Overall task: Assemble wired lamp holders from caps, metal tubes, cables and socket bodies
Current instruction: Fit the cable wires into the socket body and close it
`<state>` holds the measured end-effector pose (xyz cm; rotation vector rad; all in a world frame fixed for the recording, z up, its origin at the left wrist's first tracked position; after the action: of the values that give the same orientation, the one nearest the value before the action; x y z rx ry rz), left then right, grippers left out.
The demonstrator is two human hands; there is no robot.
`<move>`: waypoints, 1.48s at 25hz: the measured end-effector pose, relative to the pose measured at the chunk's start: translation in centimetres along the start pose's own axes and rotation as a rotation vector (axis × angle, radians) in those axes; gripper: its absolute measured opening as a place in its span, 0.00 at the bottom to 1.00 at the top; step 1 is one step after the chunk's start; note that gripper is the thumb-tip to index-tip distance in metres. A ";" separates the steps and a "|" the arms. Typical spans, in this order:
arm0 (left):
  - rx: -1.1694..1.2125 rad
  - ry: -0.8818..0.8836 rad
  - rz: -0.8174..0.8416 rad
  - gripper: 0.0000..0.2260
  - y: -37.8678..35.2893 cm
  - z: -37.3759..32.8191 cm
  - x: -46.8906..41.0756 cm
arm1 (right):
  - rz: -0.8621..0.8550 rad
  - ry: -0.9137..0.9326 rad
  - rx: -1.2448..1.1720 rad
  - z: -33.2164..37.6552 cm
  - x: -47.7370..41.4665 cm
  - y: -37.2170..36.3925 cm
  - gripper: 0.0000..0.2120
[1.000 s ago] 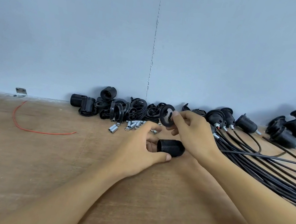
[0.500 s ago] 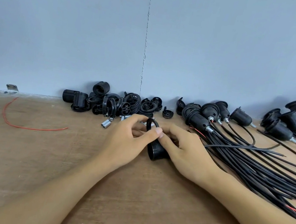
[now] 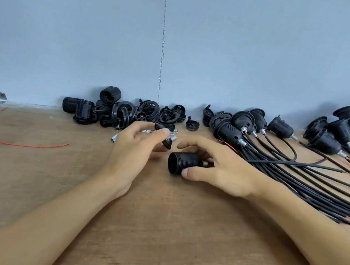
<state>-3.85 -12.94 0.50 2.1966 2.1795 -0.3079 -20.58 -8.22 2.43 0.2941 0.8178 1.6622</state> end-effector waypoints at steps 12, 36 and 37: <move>-0.165 -0.070 0.178 0.18 -1.5 -0.1 0.6 | -0.292 0.199 0.201 0.8 0.3 1.9 0.21; -0.054 -0.054 0.300 0.22 -2.6 -1.4 1.8 | -0.369 0.223 0.282 1.1 0.4 2.2 0.18; -0.059 -0.069 0.295 0.21 -2.6 -1.6 1.9 | -0.365 0.217 0.283 1.1 0.3 2.2 0.19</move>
<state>-6.21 -10.78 2.06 2.3905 1.7720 -0.2973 -21.69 -7.66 4.55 0.1483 1.1983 1.2492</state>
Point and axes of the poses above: each hand's wrist, its own x-axis away from the middle knuckle, its own y-axis out of the back of the hand, z = x × y, the point moved 9 cm from there along -x, towards the middle knuckle, and after that the axes turned 5 degrees about -z, right-handed, at the moved point
